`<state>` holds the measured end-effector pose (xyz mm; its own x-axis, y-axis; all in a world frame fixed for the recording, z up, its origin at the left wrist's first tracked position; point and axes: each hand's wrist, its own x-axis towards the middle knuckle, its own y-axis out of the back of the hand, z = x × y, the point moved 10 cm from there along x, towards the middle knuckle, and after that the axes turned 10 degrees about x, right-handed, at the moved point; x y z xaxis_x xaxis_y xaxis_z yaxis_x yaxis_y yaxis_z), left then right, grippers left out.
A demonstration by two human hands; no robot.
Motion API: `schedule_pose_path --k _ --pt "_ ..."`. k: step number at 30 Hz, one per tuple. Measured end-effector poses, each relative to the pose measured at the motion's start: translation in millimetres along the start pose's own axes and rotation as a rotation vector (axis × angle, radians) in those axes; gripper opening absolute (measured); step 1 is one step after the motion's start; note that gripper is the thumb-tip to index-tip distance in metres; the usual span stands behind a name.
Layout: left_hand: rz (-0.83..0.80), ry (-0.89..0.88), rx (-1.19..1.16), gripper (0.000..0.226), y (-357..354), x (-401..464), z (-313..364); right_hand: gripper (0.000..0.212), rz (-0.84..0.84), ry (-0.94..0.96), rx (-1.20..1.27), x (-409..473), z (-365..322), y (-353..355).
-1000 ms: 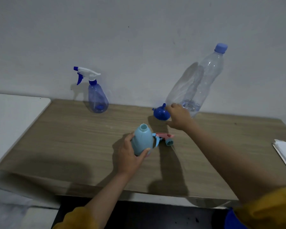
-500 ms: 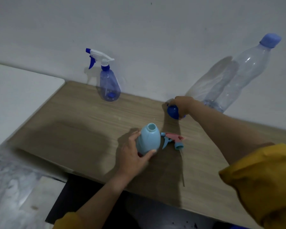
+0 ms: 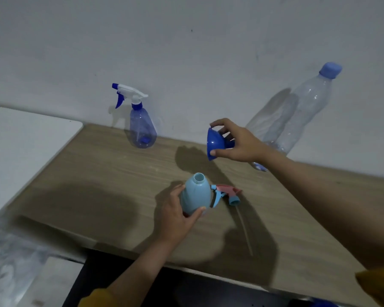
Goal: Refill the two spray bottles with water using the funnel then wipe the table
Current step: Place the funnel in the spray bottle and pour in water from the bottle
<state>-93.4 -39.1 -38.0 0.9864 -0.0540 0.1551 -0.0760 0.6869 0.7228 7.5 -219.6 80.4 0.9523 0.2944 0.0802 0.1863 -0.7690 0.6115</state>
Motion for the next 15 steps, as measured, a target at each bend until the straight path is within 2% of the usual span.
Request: schedule_pose_path --k 4,8,11,15 --pt "0.009 -0.015 0.033 0.079 2.0 -1.2 0.8 0.059 0.104 0.056 0.267 -34.2 -33.3 -5.7" --pt "0.002 -0.004 0.048 0.078 5.4 -2.6 1.3 0.049 0.296 0.032 0.54 -60.0 -37.6 -10.7" --pt "-0.039 0.006 0.024 0.076 5.8 -4.4 3.9 0.045 0.414 -0.008 0.596 -74.1 -35.0 -18.2" --pt "-0.071 0.026 -0.033 0.073 7.2 -5.8 7.3 0.046 0.451 -0.041 0.596 -86.2 -29.9 -35.2"
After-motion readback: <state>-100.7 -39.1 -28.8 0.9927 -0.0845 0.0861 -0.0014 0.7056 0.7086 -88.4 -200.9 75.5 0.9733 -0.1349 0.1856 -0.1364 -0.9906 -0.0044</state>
